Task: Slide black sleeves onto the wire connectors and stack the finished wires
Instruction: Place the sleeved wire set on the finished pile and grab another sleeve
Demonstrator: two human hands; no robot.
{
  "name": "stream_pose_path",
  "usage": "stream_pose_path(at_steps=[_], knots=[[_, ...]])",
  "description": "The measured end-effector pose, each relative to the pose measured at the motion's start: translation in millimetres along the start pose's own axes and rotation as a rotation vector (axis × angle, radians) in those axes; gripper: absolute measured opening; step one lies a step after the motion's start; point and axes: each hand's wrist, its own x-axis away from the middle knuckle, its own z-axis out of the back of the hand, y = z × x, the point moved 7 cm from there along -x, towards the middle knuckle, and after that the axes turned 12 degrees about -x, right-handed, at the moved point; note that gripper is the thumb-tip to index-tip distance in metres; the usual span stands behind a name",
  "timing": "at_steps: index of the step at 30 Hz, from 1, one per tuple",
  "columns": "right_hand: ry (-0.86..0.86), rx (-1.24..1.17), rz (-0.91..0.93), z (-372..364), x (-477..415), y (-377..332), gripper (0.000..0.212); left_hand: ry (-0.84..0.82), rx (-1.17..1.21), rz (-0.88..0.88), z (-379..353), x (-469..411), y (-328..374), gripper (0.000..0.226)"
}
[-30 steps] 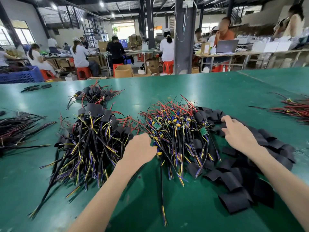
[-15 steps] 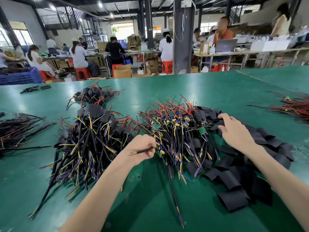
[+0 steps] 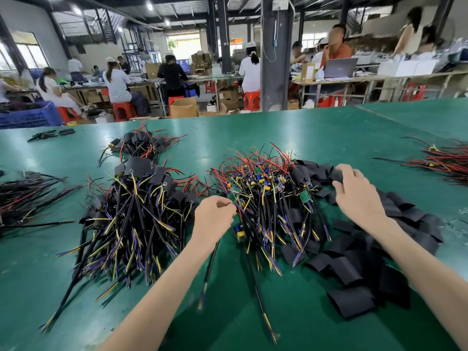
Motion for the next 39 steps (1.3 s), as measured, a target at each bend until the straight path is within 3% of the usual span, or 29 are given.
stream_pose_path(at_steps=[4, 7, 14, 16, 19, 21, 26, 29, 32, 35, 39], knots=[[0.091, -0.033, 0.001, 8.5, -0.3, -6.4, 0.035, 0.118, -0.036, -0.068, 5.7, 6.7, 8.9, 0.009], [0.109, -0.028, 0.010, 8.3, 1.1, -12.8, 0.041, 0.106, 0.214, -0.070, 5.4, 8.6, 12.2, 0.014], [0.118, -0.124, 0.097, 6.7, 7.8, -36.8, 0.044, 0.253, 0.135, -0.454, 15.9, 31.2, 44.2, 0.014], [0.131, -0.154, 0.128, 7.8, 10.7, -43.0, 0.044, 0.203, 0.298, -0.400, 14.5, 30.3, 43.3, 0.013], [0.135, -0.198, 0.170, 8.4, 15.0, -52.5, 0.044, 0.004, 0.802, -0.096, 8.6, 16.1, 29.8, 0.018], [0.130, -0.217, 0.202, 7.2, 18.1, -58.1, 0.044, -0.135, 0.906, 0.066, 3.2, 11.4, 23.7, 0.025], [0.120, -0.249, 0.235, 6.7, 21.3, -64.2, 0.044, -0.373, 0.480, 0.222, 0.9, 11.9, 13.6, 0.013], [0.136, -0.267, 0.238, 9.8, 21.7, -64.4, 0.043, -0.476, 0.027, 0.066, 3.9, 15.1, 11.5, 0.012], [0.145, -0.275, 0.251, 10.8, 22.2, -64.9, 0.042, -0.459, -0.220, -0.052, 5.4, 20.6, 13.7, 0.025], [0.145, -0.297, 0.249, 11.4, 22.0, -64.3, 0.042, -0.322, -0.249, -0.173, 13.9, 22.3, 29.2, 0.032], [0.121, -0.353, 0.267, 12.0, 24.2, -68.3, 0.041, -0.189, 0.137, -0.299, 28.2, 23.3, 50.5, 0.031]])
